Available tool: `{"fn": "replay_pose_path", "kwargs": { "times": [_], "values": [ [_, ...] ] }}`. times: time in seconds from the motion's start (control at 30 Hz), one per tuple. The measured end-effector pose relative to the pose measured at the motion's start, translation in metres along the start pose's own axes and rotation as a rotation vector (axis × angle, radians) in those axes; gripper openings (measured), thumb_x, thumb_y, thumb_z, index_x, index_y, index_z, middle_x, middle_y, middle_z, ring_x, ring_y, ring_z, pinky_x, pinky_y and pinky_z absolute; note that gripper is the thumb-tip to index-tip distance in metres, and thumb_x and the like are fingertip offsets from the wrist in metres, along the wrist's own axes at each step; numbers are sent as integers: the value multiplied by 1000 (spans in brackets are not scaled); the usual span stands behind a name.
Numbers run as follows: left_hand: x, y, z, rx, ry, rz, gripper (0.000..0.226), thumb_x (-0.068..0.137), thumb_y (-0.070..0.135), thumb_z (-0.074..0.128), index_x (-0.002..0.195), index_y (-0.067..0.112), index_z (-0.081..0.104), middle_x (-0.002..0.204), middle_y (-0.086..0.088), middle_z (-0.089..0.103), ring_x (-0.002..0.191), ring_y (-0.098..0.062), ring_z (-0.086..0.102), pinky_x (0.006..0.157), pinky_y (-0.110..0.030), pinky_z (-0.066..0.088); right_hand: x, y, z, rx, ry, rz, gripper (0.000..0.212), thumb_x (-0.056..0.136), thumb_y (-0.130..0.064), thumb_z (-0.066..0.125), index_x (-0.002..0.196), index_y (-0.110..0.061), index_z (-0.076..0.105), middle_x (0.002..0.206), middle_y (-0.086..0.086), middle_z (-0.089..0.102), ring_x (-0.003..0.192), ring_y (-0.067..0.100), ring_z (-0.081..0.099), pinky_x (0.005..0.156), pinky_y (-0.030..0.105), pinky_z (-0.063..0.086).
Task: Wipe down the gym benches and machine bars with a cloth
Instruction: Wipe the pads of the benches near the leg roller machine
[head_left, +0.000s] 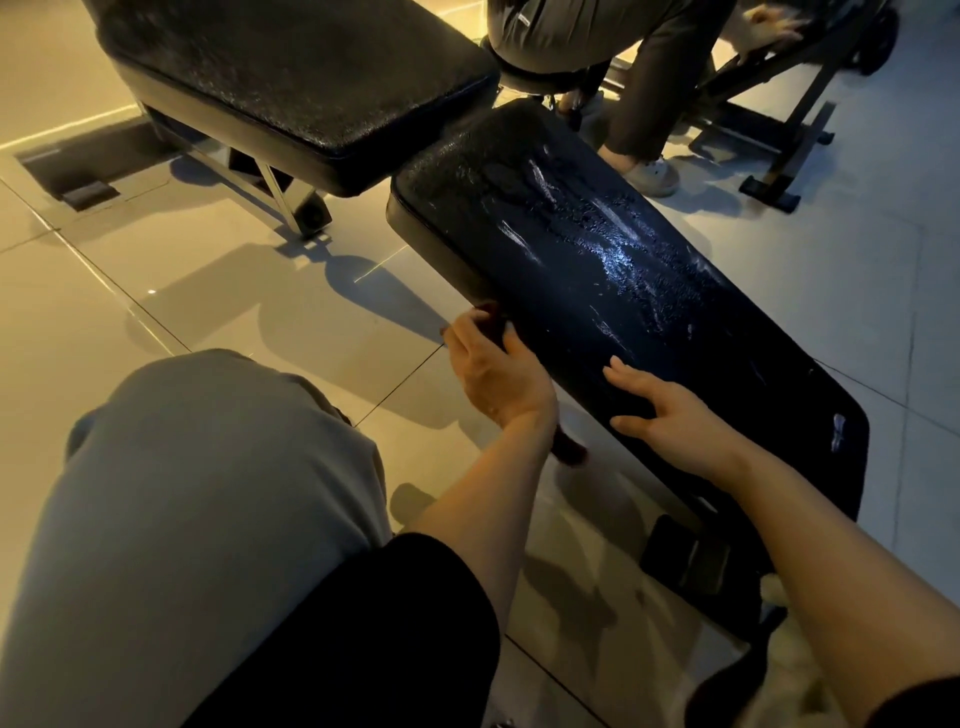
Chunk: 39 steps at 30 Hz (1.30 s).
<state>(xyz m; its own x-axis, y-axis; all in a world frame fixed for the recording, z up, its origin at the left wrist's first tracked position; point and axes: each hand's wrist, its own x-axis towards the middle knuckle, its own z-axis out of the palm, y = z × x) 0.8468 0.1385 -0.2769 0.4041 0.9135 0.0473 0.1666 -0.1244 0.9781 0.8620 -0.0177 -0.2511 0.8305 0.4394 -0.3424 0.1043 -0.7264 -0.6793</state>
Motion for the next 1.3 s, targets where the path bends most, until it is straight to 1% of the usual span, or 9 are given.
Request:
{"fn": "replay_pose_path", "kwargs": {
  "times": [0.07, 0.2, 0.37, 0.57, 0.63, 0.9, 1.0, 1.13, 1.3],
  "values": [
    [18, 14, 5, -62, 32, -20, 26, 91, 10, 61, 116, 12, 50, 120, -5, 52, 103, -12, 48, 91, -29, 46, 0, -1, 0, -6, -7, 0, 64, 95, -8, 60, 150, -27, 33, 158, -17, 21, 146, 7, 17, 108, 21, 17],
    [-1, 11, 6, -26, -193, 41, 27, 91, 8, 60, 116, 15, 55, 125, -3, 48, 114, -17, 47, 99, -26, 38, 0, -5, 2, -14, 4, -10, 64, 95, -7, 59, 150, -24, 33, 158, -15, 21, 146, 7, 17, 108, 21, 17],
    [-40, -21, -6, 10, -435, 158, 22, 88, 6, 62, 108, 14, 57, 112, 2, 49, 101, -9, 47, 90, -23, 43, 0, -5, 3, -68, 13, -20, 64, 94, -7, 60, 150, -25, 34, 159, -13, 21, 146, 8, 16, 119, 30, 13],
    [8, 10, -7, -50, -31, -175, 26, 94, 10, 55, 118, 14, 46, 122, -2, 46, 103, -9, 41, 90, -23, 38, -2, -4, -1, -49, -24, -17, 64, 95, -9, 60, 150, -25, 32, 159, -13, 19, 146, 7, 14, 123, 36, 9],
    [17, 18, -2, -75, -37, -190, 26, 95, 10, 54, 118, 16, 46, 122, 0, 44, 107, -13, 44, 91, -24, 37, -2, -4, -1, -55, -27, -21, 64, 95, -9, 59, 151, -25, 31, 159, -13, 19, 147, 7, 14, 123, 36, 9],
    [-71, -36, -8, 100, -698, 111, 21, 87, 4, 58, 99, 20, 51, 106, 5, 46, 93, -7, 43, 88, -32, 46, -5, -1, 0, -20, 13, -43, 63, 92, 5, 53, 147, -22, 40, 156, -13, 28, 144, 6, 21, 110, 17, 16],
    [-76, -34, -8, 60, -521, -68, 20, 90, 4, 56, 100, 20, 49, 107, 4, 46, 95, -5, 43, 92, -29, 44, -16, 15, -13, -56, 259, 21, 48, 91, 4, 54, 134, -18, 58, 142, -1, 52, 133, 17, 45, 112, 28, 33],
    [-63, -10, 6, 6, -244, -174, 25, 91, 4, 57, 112, 15, 48, 124, -3, 43, 110, -14, 43, 97, -26, 36, -44, 54, -27, -88, 444, 248, 41, 89, 3, 49, 123, -14, 67, 120, 12, 67, 97, 24, 61, 85, 30, 47],
    [-102, -16, 16, 85, -480, -93, 19, 91, 5, 57, 102, 18, 48, 118, 2, 41, 104, -11, 43, 93, -25, 42, -60, 72, -16, -103, 282, 250, 57, 88, 9, 46, 139, -15, 52, 151, -4, 42, 140, 18, 37, 111, 27, 29]
  ]
}}
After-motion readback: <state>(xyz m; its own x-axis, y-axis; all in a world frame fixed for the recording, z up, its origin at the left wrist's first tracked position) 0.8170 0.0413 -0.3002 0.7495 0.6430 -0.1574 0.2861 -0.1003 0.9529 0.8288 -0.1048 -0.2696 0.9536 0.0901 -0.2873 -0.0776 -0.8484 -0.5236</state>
